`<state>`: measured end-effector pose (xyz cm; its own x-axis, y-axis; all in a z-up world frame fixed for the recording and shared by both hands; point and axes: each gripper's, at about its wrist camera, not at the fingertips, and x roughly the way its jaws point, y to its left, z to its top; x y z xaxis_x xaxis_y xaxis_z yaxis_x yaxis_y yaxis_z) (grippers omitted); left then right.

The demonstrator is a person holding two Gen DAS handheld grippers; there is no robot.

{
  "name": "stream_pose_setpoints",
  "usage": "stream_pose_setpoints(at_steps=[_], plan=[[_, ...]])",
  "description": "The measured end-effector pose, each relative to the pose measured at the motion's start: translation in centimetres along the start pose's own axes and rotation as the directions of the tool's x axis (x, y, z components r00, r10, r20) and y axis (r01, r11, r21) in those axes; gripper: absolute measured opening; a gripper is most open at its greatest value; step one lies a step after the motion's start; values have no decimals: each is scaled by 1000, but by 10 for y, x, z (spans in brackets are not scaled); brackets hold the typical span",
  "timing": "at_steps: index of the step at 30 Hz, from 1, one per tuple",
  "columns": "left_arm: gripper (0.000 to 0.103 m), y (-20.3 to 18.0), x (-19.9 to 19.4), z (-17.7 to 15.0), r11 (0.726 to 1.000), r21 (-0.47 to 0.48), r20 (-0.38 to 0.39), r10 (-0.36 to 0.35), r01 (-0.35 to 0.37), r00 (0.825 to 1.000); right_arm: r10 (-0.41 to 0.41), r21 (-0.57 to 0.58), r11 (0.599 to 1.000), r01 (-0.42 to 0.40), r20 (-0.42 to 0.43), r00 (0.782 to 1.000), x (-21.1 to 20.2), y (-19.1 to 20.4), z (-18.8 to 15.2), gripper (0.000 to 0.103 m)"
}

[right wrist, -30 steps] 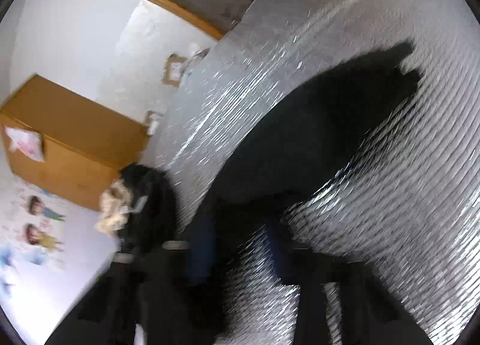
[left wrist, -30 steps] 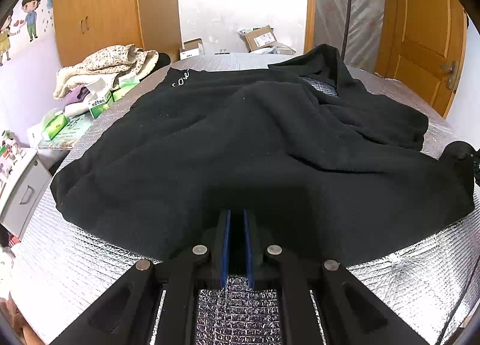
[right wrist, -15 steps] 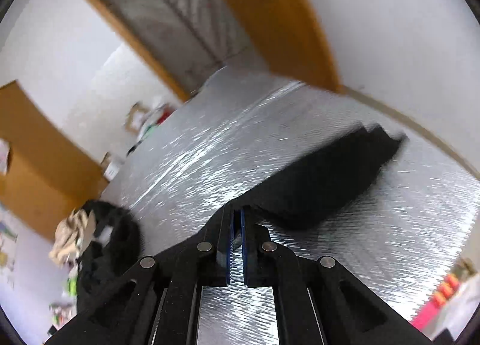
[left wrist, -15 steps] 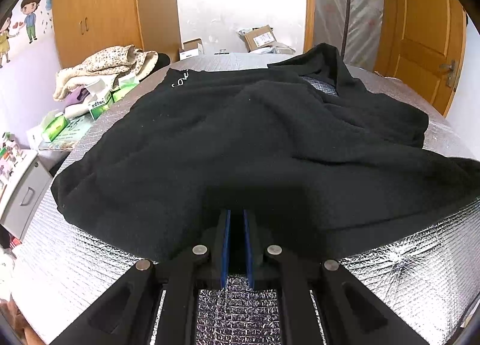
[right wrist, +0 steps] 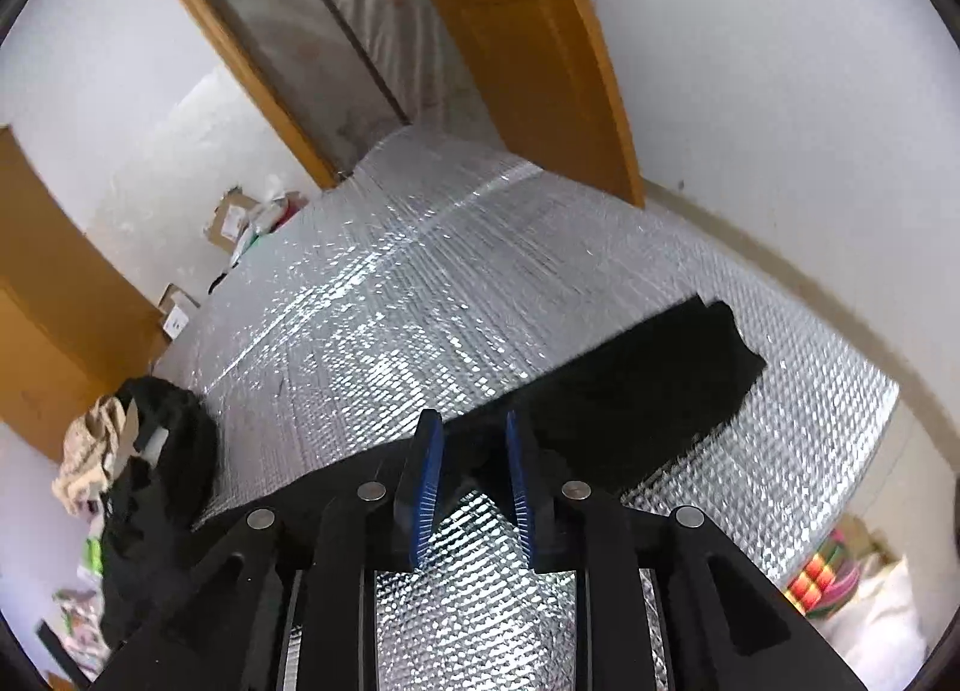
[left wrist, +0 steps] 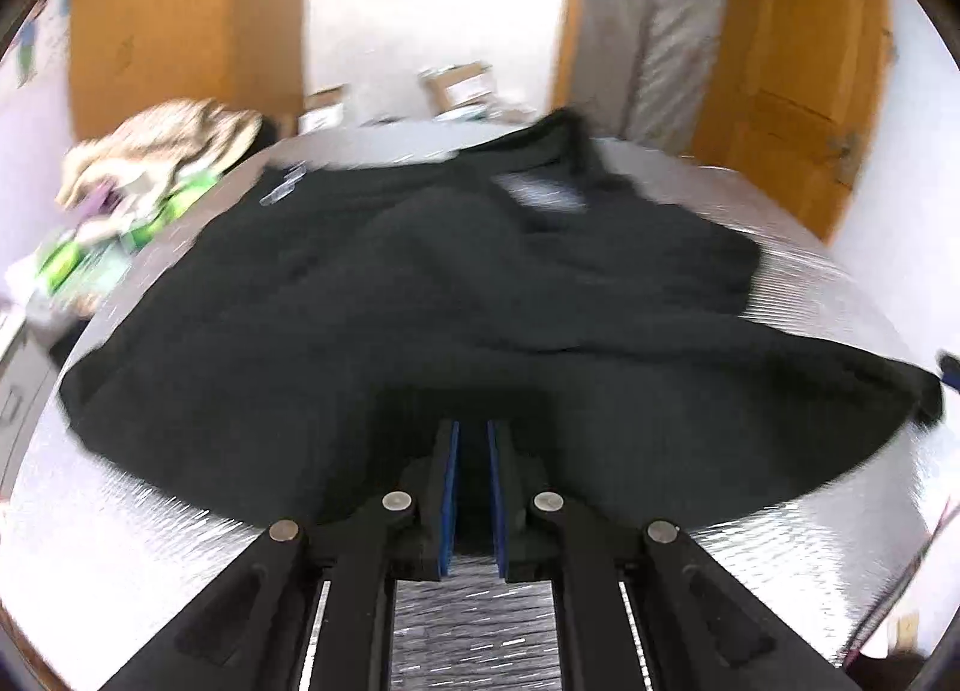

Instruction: Fold clothes

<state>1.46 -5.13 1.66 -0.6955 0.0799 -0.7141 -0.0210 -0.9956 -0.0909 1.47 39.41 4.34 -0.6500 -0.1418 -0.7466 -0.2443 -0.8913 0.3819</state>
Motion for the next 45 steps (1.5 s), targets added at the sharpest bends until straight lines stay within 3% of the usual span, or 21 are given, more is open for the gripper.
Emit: stream_pose_setpoints(at_steps=[6, 12, 17, 25, 29, 32, 35, 38, 42, 45], plan=[[8, -25, 20, -2, 996, 56, -50, -63, 65, 997, 44, -123, 991, -46, -19, 999, 10, 23, -2, 24], [9, -25, 26, -3, 996, 53, -49, -74, 77, 996, -19, -305, 952, -8, -87, 996, 45, 44, 3, 24], [10, -28, 26, -3, 996, 59, -48, -67, 70, 997, -96, -248, 962, 116, 92, 991, 39, 25, 43, 24], [10, -31, 25, -2, 996, 68, -46, -57, 60, 997, -162, -168, 968, 187, 149, 975, -2, -33, 24, 26], [10, -48, 22, 4, 980, 98, -56, -168, 173, 984, -191, -143, 966, 214, 160, 968, -15, -58, 14, 26], [10, -70, 25, 6, 964, 161, -67, -201, 210, 977, -172, -192, 960, 202, 166, 971, -22, -59, 11, 28], [10, -82, 32, 5, 959, 177, -87, -208, 221, 974, -137, -327, 928, 178, 144, 980, -25, -49, 7, 42], [10, -85, 34, 6, 960, 173, -85, -208, 220, 974, -127, -450, 876, 170, 126, 984, -23, -37, 2, 42], [10, -84, 34, 4, 961, 167, -84, -211, 222, 974, -123, -532, 834, 145, 77, 989, -9, -33, 2, 42], [11, -87, 34, 3, 961, 183, -80, -194, 206, 978, -121, -532, 840, 106, 7, 993, 5, -41, 6, 42]])
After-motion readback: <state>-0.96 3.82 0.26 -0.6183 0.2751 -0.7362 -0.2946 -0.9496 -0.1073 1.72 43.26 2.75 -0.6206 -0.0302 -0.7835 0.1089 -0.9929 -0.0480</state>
